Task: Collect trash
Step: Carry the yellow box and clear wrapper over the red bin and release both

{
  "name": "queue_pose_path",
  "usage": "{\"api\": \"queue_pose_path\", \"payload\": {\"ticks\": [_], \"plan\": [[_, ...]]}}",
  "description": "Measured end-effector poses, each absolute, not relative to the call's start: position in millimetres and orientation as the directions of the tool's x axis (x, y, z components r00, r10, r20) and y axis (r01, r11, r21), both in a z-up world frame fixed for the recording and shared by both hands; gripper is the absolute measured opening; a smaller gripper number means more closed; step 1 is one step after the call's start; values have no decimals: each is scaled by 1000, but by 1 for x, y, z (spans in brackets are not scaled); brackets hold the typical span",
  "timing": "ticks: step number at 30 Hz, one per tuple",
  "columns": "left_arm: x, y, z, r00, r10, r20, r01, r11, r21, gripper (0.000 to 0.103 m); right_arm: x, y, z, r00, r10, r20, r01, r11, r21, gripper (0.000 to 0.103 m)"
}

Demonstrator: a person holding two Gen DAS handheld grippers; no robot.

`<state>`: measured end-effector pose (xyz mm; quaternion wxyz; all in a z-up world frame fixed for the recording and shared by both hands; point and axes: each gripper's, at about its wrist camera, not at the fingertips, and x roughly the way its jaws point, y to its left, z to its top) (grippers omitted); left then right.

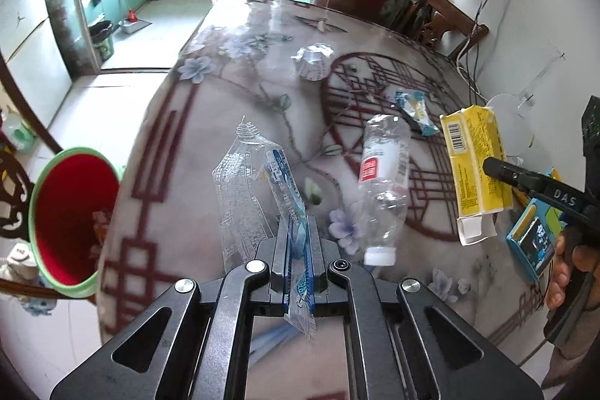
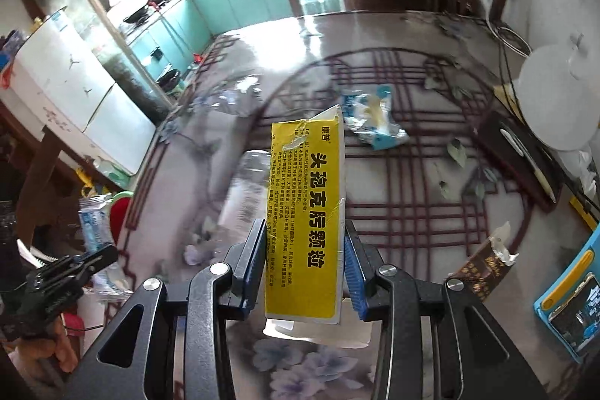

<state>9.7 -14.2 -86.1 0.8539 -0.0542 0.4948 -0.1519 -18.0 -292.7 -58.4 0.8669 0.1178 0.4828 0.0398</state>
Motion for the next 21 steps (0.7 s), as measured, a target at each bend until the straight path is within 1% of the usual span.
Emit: {"api": "queue_pose_path", "payload": {"ticks": [14, 21], "plan": [[9, 62, -90, 484, -244, -841, 163, 969, -188, 5, -16, -204, -56, 509, 215, -833, -22, 971, 237, 36], [17, 100, -98, 468, -242, -850, 149, 970, -194, 5, -12, -169, -60, 494, 215, -842, -24, 972, 234, 36]]}}
